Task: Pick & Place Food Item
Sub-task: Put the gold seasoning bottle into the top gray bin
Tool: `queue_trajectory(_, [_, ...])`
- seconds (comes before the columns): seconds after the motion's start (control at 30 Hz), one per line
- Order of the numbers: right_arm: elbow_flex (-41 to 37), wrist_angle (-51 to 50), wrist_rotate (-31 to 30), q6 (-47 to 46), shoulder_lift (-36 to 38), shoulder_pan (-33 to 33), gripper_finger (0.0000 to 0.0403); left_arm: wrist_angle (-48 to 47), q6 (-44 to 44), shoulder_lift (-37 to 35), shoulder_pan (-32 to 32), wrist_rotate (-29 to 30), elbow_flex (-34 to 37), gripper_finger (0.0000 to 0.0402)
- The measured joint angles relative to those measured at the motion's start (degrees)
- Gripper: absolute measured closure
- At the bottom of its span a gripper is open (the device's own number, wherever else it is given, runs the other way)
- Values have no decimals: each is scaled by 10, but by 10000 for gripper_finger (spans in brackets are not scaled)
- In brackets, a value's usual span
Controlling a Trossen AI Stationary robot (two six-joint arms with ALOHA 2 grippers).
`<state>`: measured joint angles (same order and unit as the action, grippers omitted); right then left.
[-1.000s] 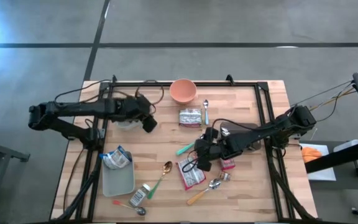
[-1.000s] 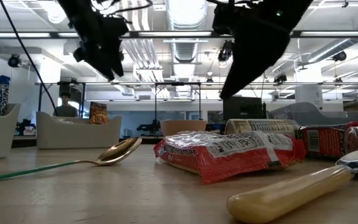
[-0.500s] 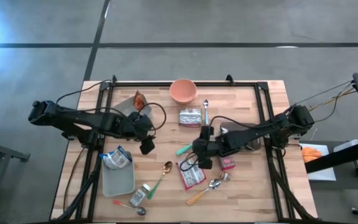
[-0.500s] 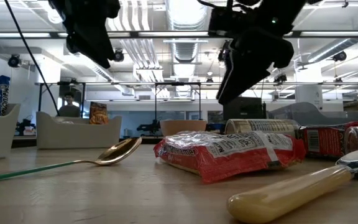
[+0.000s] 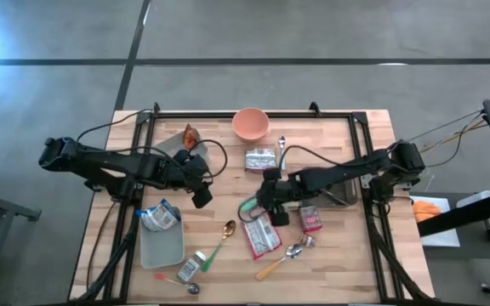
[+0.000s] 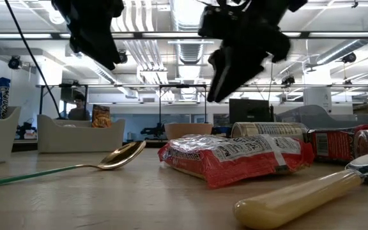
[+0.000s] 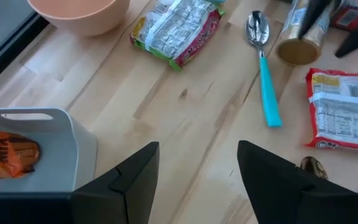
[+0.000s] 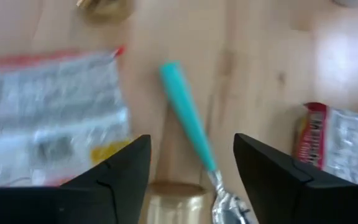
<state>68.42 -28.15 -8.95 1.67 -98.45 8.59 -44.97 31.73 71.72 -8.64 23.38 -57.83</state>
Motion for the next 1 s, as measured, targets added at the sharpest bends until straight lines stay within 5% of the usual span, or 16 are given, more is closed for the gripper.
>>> queue_trajectory(0.27, [55,-52,9,-125,0,-33,228,-3,-31,0,1,2,0,179])
queue_trajectory(0.67, [71,-192,50,-30,0,-36,279,-3,-43,0,1,6,0,179])
queue_trajectory(0.83, [57,-232,49,-41,0,-36,277,-3,-49,0,1,7,0,179])
queue_trajectory(1.0, [57,-235,63,-40,0,-37,229,-3,-49,0,1,8,0,179])
